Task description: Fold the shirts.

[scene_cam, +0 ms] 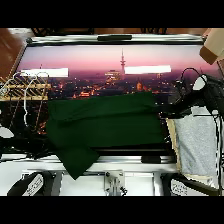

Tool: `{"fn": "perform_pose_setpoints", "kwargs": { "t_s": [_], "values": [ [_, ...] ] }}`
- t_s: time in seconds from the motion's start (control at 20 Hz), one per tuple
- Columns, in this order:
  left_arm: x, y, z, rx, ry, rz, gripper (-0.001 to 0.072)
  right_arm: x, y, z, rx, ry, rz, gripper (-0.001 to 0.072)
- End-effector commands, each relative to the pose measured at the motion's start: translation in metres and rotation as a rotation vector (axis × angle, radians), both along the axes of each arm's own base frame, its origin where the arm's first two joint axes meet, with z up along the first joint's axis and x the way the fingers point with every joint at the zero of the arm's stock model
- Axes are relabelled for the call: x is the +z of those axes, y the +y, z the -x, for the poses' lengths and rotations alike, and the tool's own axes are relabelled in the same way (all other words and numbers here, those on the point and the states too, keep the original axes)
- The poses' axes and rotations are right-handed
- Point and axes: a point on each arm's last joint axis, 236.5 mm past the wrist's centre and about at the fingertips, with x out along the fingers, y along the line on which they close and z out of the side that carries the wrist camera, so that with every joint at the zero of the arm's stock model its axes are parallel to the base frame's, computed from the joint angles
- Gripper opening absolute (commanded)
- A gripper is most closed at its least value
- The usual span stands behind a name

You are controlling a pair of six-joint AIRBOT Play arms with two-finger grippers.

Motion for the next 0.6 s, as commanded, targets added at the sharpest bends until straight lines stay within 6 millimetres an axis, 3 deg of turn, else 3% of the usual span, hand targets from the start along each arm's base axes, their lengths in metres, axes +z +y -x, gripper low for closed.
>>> {"fn": "perform_pose_setpoints", "kwargs": {
  "t_s": [0.0,0.25,0.4,0.5,0.55],
  "values": [
    [-0.014,0.000,0.005,-0.026,0.045,0.008,0.0523,0.001,0.001,0.002,0.002,0.004,-0.007,0.0450],
    [-0.022,-0.014,0.003,-0.086,0.060,0.026,0.0520,0.001,0.001,0.001,-0.002,0.001,-0.004,0.0451],
    [-0.024,-0.016,0.005,-0.099,0.072,0.028,0.0326,0.001,0.001,0.003,0.000,0.007,-0.005,0.0459],
    [-0.024,-0.017,0.005,-0.099,0.072,0.029,0.0303,0.003,0.008,0.003,-0.017,0.014,-0.030,0.0467],
    [-0.024,-0.017,0.005,-0.100,0.073,0.030,0.0207,0.004,0.014,0.004,-0.013,0.018,-0.052,0.0565]
  ]
}}
